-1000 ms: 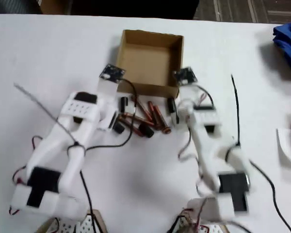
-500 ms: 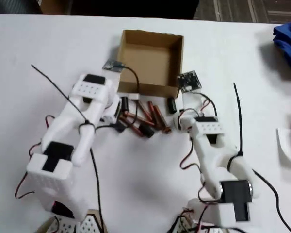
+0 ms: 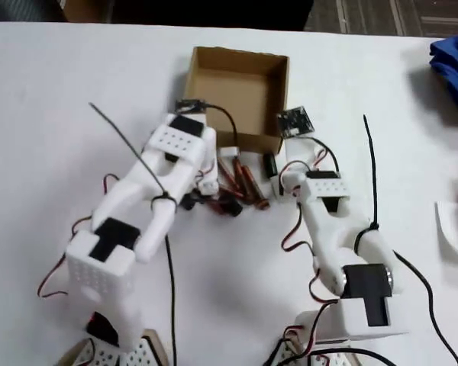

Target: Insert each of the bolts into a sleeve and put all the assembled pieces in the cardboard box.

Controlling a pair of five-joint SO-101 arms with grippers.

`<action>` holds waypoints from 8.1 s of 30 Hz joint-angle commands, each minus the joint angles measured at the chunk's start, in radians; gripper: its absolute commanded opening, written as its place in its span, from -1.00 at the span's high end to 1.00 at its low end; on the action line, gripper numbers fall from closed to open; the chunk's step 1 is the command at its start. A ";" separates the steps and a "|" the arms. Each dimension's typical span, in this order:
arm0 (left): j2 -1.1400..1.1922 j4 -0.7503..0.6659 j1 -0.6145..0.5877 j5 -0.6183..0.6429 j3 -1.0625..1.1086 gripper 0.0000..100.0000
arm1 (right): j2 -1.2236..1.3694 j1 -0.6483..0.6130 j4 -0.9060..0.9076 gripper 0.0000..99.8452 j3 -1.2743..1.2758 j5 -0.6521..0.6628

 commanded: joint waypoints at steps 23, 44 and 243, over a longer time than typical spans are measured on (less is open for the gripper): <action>0.215 -0.023 -0.029 0.330 -0.137 0.77 | -0.005 0.008 -0.002 0.96 -0.046 0.009; 0.434 0.411 -0.107 -0.344 -0.460 0.95 | -0.005 0.007 -0.002 0.96 -0.046 0.009; -0.497 -1.094 0.276 -0.308 0.538 0.38 | 0.311 -0.085 -2.103 0.96 0.591 -0.124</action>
